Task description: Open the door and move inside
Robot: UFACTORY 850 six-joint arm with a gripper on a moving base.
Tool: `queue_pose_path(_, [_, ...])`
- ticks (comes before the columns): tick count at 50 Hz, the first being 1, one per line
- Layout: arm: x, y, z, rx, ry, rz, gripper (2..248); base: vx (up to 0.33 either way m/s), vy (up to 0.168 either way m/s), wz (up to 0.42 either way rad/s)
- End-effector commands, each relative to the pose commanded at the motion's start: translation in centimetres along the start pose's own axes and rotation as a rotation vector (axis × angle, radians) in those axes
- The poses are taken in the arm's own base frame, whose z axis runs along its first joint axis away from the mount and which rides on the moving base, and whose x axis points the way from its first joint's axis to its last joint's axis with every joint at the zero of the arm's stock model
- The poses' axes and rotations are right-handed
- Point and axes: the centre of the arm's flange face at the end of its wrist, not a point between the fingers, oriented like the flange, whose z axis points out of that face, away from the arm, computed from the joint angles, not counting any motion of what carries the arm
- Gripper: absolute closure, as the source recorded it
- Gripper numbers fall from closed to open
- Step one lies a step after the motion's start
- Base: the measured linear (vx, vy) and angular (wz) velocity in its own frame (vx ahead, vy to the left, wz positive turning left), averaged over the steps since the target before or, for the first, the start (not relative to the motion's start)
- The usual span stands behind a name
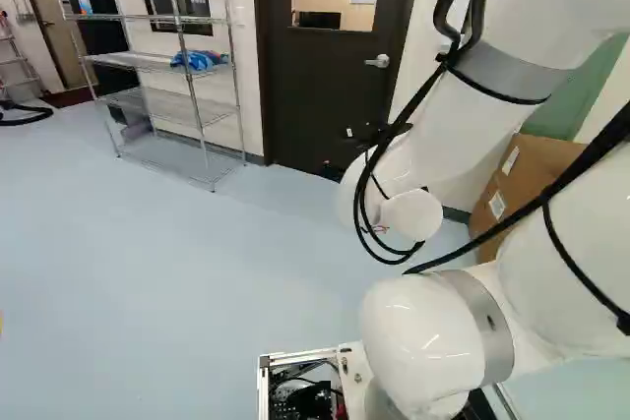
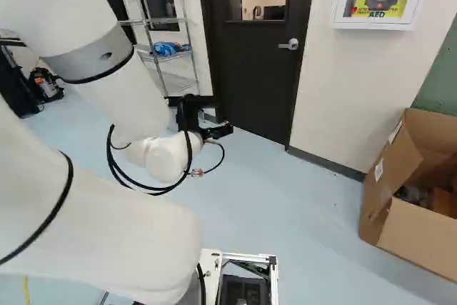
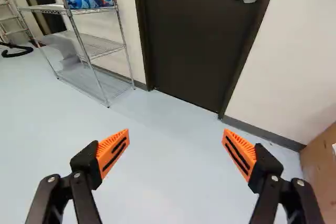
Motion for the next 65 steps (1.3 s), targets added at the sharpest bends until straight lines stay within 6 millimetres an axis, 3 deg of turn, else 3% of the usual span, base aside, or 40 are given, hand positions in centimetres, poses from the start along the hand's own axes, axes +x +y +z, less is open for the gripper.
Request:
queue_pose_path(27, [0.0, 0.0, 0.0, 0.0, 0.0, 0.0, 3, 0.129, 0.016, -0.02])
queue_pose_path(65, [0.0, 0.0, 0.0, 0.0, 0.0, 0.0, 3, 0.144, 0.061, -0.021])
